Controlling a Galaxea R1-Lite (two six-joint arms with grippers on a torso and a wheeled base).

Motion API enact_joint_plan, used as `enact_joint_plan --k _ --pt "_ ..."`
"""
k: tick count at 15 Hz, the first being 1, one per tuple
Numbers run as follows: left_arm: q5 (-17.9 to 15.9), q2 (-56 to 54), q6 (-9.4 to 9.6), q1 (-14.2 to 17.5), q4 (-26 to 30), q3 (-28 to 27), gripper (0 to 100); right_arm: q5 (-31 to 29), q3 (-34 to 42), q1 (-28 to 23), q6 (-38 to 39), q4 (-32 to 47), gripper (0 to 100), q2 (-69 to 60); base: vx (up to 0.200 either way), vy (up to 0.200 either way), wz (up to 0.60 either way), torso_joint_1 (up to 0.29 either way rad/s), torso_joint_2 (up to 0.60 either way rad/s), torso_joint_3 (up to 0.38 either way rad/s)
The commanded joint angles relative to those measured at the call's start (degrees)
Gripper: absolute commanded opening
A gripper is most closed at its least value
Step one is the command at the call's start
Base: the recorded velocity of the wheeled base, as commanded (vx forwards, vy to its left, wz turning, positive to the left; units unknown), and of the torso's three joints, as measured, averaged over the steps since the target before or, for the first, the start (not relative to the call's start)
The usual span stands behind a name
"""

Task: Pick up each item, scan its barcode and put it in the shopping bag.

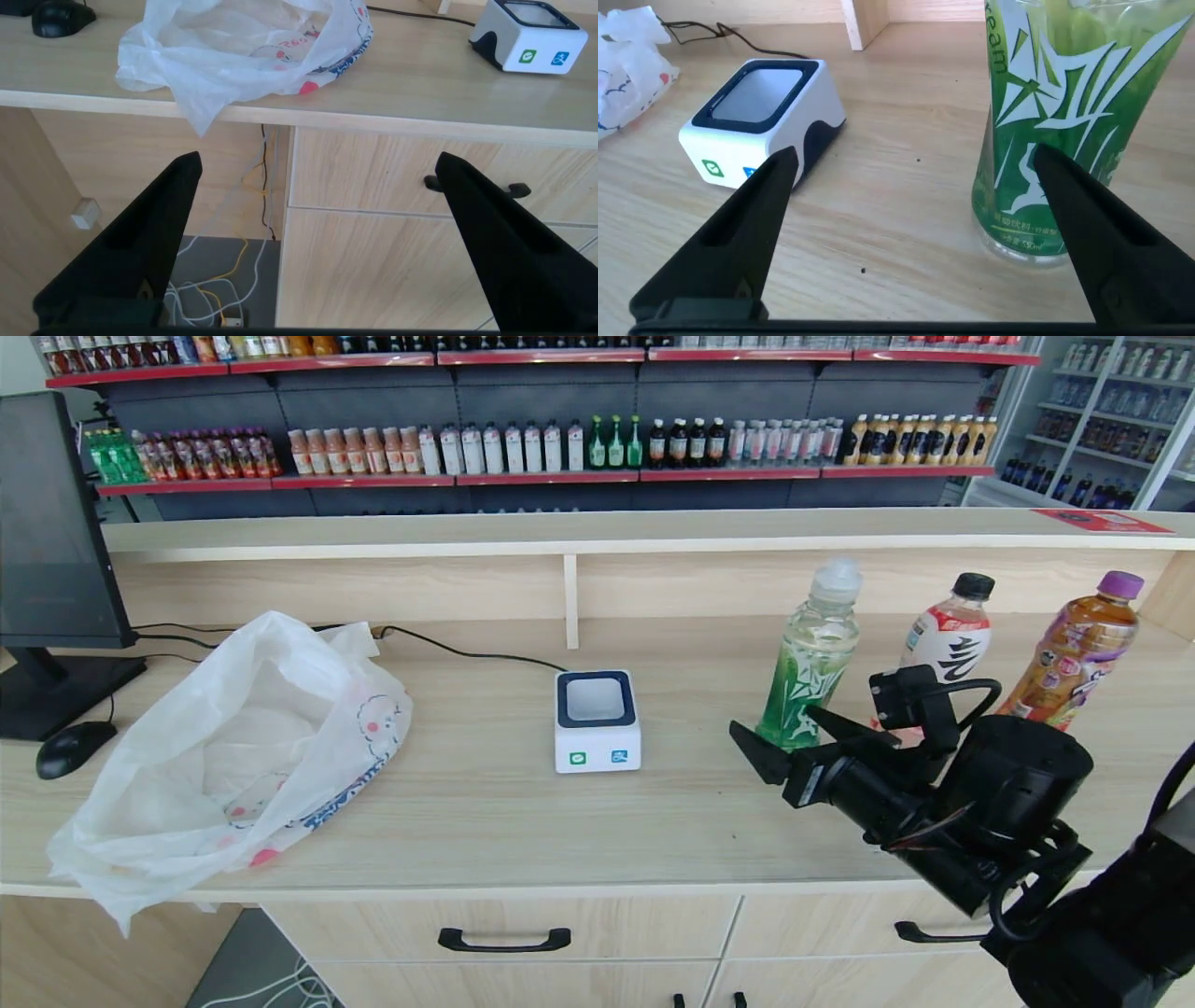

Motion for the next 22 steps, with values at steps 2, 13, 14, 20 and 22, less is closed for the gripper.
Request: enact_joint_plan --k 2,13,14,20,22 --pt "0.0 0.0 -0.02 0.0 0.0 0.0 100 0.0 -1.1 -0.3 0.0 0.0 100 1.6 0.0 0.0 0.0 0.0 0.0 0.0" --pt "0.0 0.0 -0.02 0.0 -0.1 0.0 100 0.0 0.0 -3.3 -0.1 0.1 100 0.6 0.0 0.0 0.0 0.0 0.0 0.0" --pt "0.0 0.0 -0.02 0.0 0.0 0.0 100 0.0 0.5 -3.3 -0.1 0.1 100 0.4 0.0 0.0 0.0 0.0 0.0 0.0" --pt "0.0 0.0 -0.02 0.0 0.0 0.0 100 0.0 1.1 -3.3 -1.8 0.1 100 -1.2 0.0 0.0 0.0 0.0 0.0 0.0" --pt "0.0 0.0 -0.02 0.0 0.0 0.0 100 -0.9 0.3 -3.6 -3.9 0.3 100 -1.1 0.0 0.0 0.0 0.0 0.0 0.0"
